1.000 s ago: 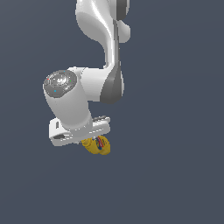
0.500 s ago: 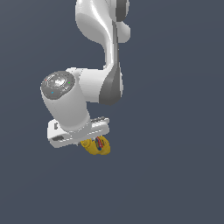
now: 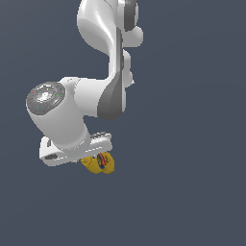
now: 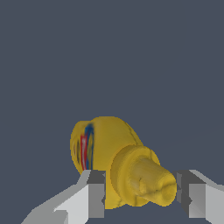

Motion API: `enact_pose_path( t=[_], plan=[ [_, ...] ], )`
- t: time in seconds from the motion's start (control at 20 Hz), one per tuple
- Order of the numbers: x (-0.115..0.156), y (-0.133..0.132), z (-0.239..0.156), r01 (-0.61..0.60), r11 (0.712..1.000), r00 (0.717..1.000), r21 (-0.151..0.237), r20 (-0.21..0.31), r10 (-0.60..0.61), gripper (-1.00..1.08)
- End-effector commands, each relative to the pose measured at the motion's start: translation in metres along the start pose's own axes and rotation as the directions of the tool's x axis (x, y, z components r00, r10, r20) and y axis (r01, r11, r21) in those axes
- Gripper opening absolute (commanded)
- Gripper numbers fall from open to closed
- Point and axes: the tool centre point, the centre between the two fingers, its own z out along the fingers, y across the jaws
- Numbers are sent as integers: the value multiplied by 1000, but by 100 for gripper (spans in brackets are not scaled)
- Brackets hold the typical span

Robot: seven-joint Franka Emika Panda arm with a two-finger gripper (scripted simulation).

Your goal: Pick up the object and move it to a goal position.

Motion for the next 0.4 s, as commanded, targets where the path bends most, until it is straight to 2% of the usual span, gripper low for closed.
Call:
enact_pose_path(
  t=[0.0, 0.35],
  plan=[
    [1, 9, -5, -3, 1000, 1000, -5, -5, 3, -100],
    [3, 15, -6, -3, 1000, 1000, -5, -5, 3, -100]
  ],
)
